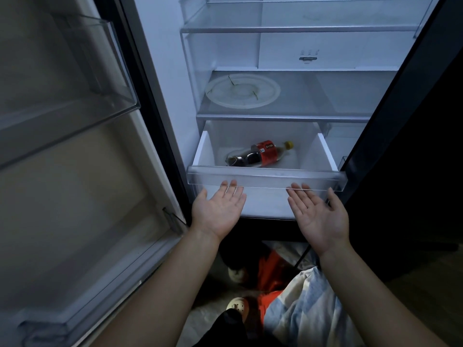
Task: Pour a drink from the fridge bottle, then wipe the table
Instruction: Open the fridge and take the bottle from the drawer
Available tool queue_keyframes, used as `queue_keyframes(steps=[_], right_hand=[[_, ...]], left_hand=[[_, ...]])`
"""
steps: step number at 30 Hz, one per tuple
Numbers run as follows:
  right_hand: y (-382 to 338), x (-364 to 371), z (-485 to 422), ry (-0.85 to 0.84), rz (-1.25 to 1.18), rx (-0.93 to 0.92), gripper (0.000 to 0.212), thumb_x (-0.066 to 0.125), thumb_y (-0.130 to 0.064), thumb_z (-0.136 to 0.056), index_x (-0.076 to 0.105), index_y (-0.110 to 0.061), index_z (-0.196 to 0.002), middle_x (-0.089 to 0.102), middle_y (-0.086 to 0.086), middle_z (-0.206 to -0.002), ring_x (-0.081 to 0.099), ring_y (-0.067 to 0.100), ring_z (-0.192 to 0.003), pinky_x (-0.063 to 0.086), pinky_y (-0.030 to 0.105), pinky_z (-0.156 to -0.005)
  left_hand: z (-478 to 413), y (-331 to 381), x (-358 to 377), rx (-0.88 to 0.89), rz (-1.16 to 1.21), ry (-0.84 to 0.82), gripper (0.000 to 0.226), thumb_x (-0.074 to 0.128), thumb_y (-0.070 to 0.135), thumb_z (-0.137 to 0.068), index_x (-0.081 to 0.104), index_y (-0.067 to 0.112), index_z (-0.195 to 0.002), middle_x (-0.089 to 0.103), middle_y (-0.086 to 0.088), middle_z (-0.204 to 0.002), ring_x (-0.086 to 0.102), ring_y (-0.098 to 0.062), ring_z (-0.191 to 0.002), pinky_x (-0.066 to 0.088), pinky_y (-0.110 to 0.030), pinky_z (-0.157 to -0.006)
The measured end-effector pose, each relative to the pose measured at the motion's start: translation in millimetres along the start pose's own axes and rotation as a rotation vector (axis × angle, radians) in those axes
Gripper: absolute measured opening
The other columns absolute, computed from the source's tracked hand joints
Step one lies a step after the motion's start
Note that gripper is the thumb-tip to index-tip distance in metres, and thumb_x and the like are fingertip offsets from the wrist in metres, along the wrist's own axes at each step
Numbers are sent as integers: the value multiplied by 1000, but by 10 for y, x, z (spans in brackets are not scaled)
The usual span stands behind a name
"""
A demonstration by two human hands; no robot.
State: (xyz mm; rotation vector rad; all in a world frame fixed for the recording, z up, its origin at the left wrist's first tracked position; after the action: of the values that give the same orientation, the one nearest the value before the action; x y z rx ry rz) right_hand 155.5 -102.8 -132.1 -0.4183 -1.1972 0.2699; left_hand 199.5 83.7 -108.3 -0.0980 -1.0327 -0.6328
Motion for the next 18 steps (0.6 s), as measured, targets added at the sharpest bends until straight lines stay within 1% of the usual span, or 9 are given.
queue_keyframes(steps=[2,5,8,10,12,13,15,17,18], right_hand=[[-4,-7,3,23,24,11,86,83,-37,-54,51,-1,-125,61,20,-126,59,31,-115,47,43,-96],[-64,-86,-6,98,261,14,43,46,-34,-95,51,-3,-124,59,17,-127,61,28,-114,50,37,-96],[-162,-32,18,105,682,15,32,38,-26,-99,58,-5,-114,64,13,-119,64,22,-106,48,33,-93],[-281,112,49,93,986,-70,26,42,-19,-98,65,-7,-100,70,12,-107,68,18,-98,49,32,-92],[-400,359,76,33,1185,-235,26,44,-16,-98,67,-11,-86,73,6,-92,68,14,-90,50,30,-88],[-454,503,84,-1,1264,-338,26,46,-17,-98,67,-14,-83,73,1,-87,66,9,-87,48,24,-85],[-555,783,80,-58,1513,-604,20,49,-20,-96,65,-17,-84,68,-8,-85,59,-1,-85,40,12,-79],[-554,992,-5,-138,1777,-812,17,48,-23,-92,63,-16,-90,63,-7,-91,54,5,-91,37,14,-80],[-515,1025,-87,-179,1867,-829,18,47,-25,-91,63,-15,-94,62,-5,-95,53,9,-96,36,17,-83]], left_hand=[[5,29,-10,-7,-90,9,55,25,41,-101,39,5,-140,42,-12,-146,33,-31,-138,23,-43,-112],[72,113,26,-46,-367,14,55,29,36,-100,29,4,-145,42,-13,-146,43,-31,-131,29,-42,-109],[159,218,204,-11,-780,-20,42,31,32,-99,54,10,-126,59,-9,-128,60,-22,-112,38,-37,-102],[169,313,415,174,-1069,-46,32,35,29,-99,63,18,-111,68,-2,-113,65,-16,-100,44,-31,-94],[142,414,628,479,-1432,-51,25,42,26,-99,63,23,-112,68,6,-109,63,-9,-98,42,-26,-90],[96,428,701,631,-1660,-50,26,44,27,-98,62,24,-116,64,9,-112,58,-6,-103,40,-24,-91],[-9,404,808,913,-2085,-29,31,44,30,-97,60,21,-122,60,7,-119,51,-11,-112,39,-27,-92],[-115,332,908,1101,-2296,-75,38,39,33,-94,63,15,-118,63,1,-113,54,-20,-109,42,-33,-87],[-176,308,943,1161,-2338,-103,43,35,36,-92,65,13,-113,65,-1,-107,56,-22,-104,44,-34,-83]])
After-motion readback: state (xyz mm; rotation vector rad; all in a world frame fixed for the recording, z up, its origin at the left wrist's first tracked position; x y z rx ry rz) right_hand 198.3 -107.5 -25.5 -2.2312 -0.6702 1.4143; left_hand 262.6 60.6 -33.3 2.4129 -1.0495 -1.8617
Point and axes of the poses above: each hand's wrist, its own z-axis away from the middle knuckle, its own x-axis out of the palm, y = z × x, the point moved 7 cm from there along -z, towards the middle knuckle
